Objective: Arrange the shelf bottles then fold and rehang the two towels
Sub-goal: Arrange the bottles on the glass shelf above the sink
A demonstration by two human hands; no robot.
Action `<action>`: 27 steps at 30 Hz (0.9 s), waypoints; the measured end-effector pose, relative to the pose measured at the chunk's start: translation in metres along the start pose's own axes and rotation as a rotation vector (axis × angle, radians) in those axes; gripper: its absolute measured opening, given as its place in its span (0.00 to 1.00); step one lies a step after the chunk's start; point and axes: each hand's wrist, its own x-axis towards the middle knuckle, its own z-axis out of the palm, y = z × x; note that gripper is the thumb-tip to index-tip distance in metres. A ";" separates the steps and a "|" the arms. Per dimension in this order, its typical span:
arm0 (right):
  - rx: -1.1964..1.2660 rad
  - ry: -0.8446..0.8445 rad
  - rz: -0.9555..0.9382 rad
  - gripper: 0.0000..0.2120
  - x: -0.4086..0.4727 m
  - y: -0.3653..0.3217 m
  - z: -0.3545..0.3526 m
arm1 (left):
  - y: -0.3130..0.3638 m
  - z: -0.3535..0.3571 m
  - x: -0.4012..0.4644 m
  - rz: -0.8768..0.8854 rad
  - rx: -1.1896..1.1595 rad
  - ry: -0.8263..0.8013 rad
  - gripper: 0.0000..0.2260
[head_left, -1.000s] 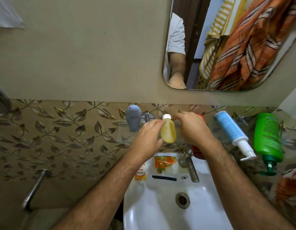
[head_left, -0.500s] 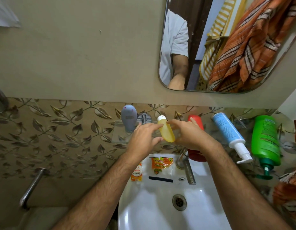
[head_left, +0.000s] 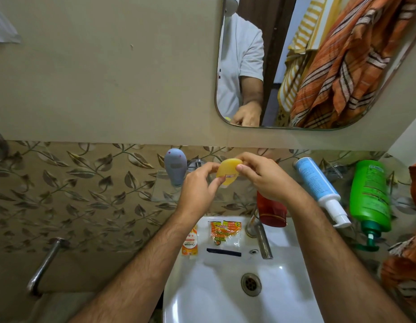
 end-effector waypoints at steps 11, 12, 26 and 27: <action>-0.063 0.116 0.063 0.10 0.019 0.003 0.025 | -0.003 0.006 0.007 -0.178 -0.138 0.041 0.12; -0.053 0.121 0.070 0.10 0.020 0.003 0.026 | -0.003 0.006 0.007 -0.181 -0.139 0.045 0.12; -0.018 0.123 0.064 0.10 0.019 0.005 0.031 | -0.006 0.012 -0.005 -0.156 -0.069 0.088 0.19; -0.020 0.122 0.061 0.10 0.019 0.005 0.031 | -0.007 0.012 -0.006 -0.152 -0.070 0.092 0.20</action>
